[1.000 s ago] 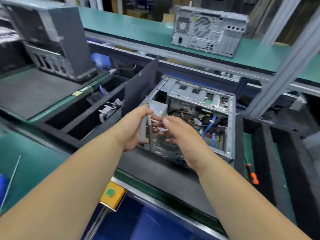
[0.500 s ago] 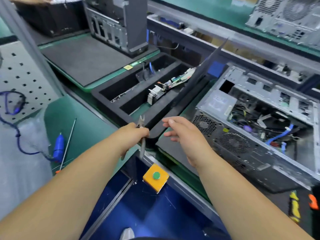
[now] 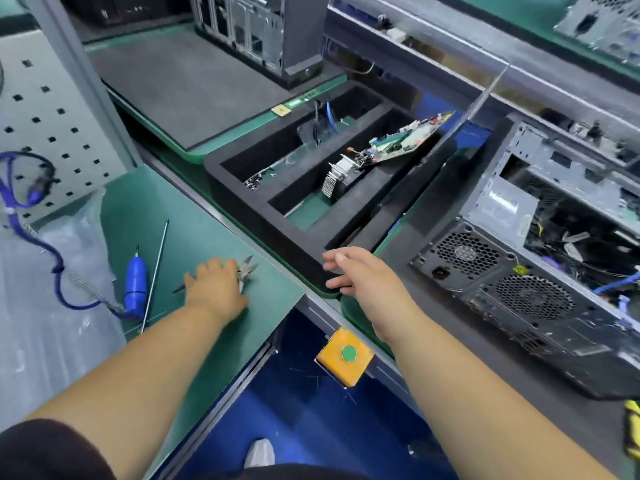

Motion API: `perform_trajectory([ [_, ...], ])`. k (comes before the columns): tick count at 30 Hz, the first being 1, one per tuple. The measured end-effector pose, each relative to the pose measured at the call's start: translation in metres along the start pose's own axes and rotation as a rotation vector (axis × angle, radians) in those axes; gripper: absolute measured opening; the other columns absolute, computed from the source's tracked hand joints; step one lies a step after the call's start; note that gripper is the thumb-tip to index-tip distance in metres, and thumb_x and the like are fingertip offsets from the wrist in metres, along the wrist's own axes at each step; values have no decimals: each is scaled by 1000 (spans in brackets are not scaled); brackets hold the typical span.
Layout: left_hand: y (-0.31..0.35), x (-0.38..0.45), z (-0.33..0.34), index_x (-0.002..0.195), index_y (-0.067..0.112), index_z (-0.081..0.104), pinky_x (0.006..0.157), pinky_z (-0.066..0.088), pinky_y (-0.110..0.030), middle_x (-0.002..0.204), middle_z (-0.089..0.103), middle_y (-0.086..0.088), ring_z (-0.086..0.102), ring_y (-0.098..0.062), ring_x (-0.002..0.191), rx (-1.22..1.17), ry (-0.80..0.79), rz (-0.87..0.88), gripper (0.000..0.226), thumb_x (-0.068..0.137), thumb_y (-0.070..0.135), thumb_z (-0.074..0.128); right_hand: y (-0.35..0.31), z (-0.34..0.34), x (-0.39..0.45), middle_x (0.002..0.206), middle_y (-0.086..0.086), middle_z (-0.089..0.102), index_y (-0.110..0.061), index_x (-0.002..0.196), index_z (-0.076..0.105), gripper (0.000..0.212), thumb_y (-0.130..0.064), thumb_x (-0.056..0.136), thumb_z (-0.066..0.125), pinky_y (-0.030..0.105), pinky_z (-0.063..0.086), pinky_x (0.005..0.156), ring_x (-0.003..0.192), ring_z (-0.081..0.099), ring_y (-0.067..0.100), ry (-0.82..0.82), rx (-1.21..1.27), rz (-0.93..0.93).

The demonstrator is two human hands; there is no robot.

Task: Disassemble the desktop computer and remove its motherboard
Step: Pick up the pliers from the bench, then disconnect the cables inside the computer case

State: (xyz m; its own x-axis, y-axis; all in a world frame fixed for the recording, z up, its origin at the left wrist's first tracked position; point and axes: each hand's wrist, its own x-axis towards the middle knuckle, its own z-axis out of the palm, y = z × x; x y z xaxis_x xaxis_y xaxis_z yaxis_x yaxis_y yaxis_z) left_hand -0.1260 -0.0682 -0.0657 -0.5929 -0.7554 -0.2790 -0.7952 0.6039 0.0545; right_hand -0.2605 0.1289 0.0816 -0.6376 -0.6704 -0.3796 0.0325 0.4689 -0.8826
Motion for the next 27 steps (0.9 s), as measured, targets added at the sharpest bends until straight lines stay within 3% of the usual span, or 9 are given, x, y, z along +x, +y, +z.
perform_trajectory([
  [7, -6, 9, 2, 117, 18, 45, 91, 40, -43, 119, 41, -10, 40, -30, 111, -58, 7, -30, 47, 82, 45, 60, -1, 12, 11, 105, -11, 68, -31, 105, 66, 25, -29, 101, 41, 27, 48, 84, 89, 67, 9, 26, 12, 6],
  [12, -4, 4, -10, 121, 15, 46, 99, 39, -43, 123, 41, -12, 41, -31, 114, -85, -38, -45, 49, 86, 44, 60, -4, 14, 9, 104, -11, 68, -32, 105, 66, 26, -29, 101, 40, 27, 48, 84, 90, 67, 10, 40, 22, -3],
  [15, 10, -1, -34, 121, 14, 54, 93, 42, -41, 121, 50, -9, 46, -30, 112, -324, 215, 90, 37, 90, 32, 57, -7, 7, 4, 102, -13, 68, -33, 103, 67, 26, -29, 101, 41, 27, 48, 83, 88, 67, 8, 65, 37, -14],
  [18, 46, -12, -76, 101, 23, 57, 75, 47, -37, 100, 53, 5, 51, -18, 93, -553, 448, 292, 12, 92, 29, 53, -10, -11, -8, 100, -17, 69, -38, 99, 67, 25, -30, 99, 43, 29, 51, 85, 84, 68, 4, 130, 45, -34],
  [21, 92, -25, -113, 88, 31, 52, 64, 43, -32, 86, 50, 13, 46, -8, 76, -654, 493, 473, 7, 93, 29, 48, -12, -39, -23, 98, -17, 70, -39, 95, 67, 24, -30, 98, 46, 31, 51, 81, 80, 67, 4, 233, 59, -69],
  [27, 187, -55, -147, 85, 33, 54, 60, 39, -25, 78, 51, 13, 49, -4, 73, -739, 425, 802, 10, 93, 27, 52, -2, -114, -60, 93, -7, 72, -28, 92, 69, 25, -15, 96, 49, 18, 44, 67, 66, 60, 3, 492, 151, -117],
])
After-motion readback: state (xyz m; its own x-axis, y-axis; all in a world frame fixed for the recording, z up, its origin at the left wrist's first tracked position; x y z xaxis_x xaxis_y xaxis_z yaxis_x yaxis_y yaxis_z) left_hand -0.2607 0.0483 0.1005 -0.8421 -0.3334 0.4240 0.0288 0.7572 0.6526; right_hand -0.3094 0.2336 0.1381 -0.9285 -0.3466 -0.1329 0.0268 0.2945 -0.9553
